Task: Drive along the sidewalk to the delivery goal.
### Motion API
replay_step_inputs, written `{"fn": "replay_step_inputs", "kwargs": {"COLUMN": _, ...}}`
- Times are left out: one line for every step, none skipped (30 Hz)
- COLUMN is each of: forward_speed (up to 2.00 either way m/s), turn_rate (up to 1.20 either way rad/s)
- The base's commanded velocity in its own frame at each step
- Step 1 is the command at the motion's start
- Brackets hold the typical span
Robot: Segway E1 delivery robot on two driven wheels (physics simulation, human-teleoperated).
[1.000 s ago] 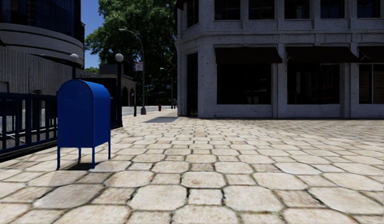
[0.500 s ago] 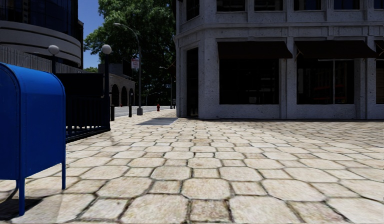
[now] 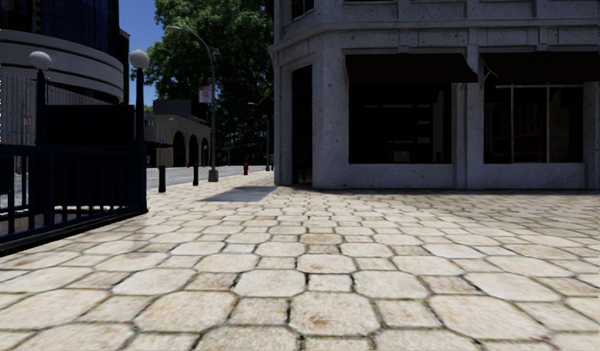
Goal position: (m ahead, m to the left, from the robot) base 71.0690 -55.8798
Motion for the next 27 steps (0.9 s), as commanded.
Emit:
{"fn": "replay_step_inputs", "kwargs": {"forward_speed": 1.98, "turn_rate": 0.23}}
{"fn": "replay_step_inputs", "kwargs": {"forward_speed": 1.98, "turn_rate": 0.25}}
{"fn": "replay_step_inputs", "kwargs": {"forward_speed": 1.98, "turn_rate": 0.28}}
{"fn": "replay_step_inputs", "kwargs": {"forward_speed": 1.98, "turn_rate": 0.3}}
{"fn": "replay_step_inputs", "kwargs": {"forward_speed": 1.98, "turn_rate": 0.3}}
{"fn": "replay_step_inputs", "kwargs": {"forward_speed": 1.98, "turn_rate": 0.3}}
{"fn": "replay_step_inputs", "kwargs": {"forward_speed": 1.98, "turn_rate": 0.32}}
{"fn": "replay_step_inputs", "kwargs": {"forward_speed": 1.98, "turn_rate": 0.35}}
{"fn": "replay_step_inputs", "kwargs": {"forward_speed": 1.98, "turn_rate": 0.36}}
{"fn": "replay_step_inputs", "kwargs": {"forward_speed": 1.98, "turn_rate": 0.36}}
{"fn": "replay_step_inputs", "kwargs": {"forward_speed": 1.98, "turn_rate": 0.36}}
{"fn": "replay_step_inputs", "kwargs": {"forward_speed": 1.98, "turn_rate": 0.37}}
{"fn": "replay_step_inputs", "kwargs": {"forward_speed": 1.98, "turn_rate": 0.37}}
{"fn": "replay_step_inputs", "kwargs": {"forward_speed": 1.98, "turn_rate": 0.37}}
{"fn": "replay_step_inputs", "kwargs": {"forward_speed": 1.98, "turn_rate": 0.37}}
{"fn": "replay_step_inputs", "kwargs": {"forward_speed": 1.98, "turn_rate": 0.37}}
{"fn": "replay_step_inputs", "kwargs": {"forward_speed": 1.98, "turn_rate": 0.37}}
{"fn": "replay_step_inputs", "kwargs": {"forward_speed": 1.98, "turn_rate": 0.37}}
{"fn": "replay_step_inputs", "kwargs": {"forward_speed": 1.98, "turn_rate": 0.37}}
{"fn": "replay_step_inputs", "kwargs": {"forward_speed": 1.98, "turn_rate": 0.37}}
{"fn": "replay_step_inputs", "kwargs": {"forward_speed": 1.98, "turn_rate": 0.37}}
{"fn": "replay_step_inputs", "kwargs": {"forward_speed": 1.98, "turn_rate": 0.37}}
{"fn": "replay_step_inputs", "kwargs": {"forward_speed": 1.98, "turn_rate": 0.37}}
{"fn": "replay_step_inputs", "kwargs": {"forward_speed": 1.98, "turn_rate": 0.37}}
{"fn": "replay_step_inputs", "kwargs": {"forward_speed": 1.98, "turn_rate": 0.37}}
{"fn": "replay_step_inputs", "kwargs": {"forward_speed": 1.98, "turn_rate": 0.37}}
{"fn": "replay_step_inputs", "kwargs": {"forward_speed": 1.98, "turn_rate": 0.37}}
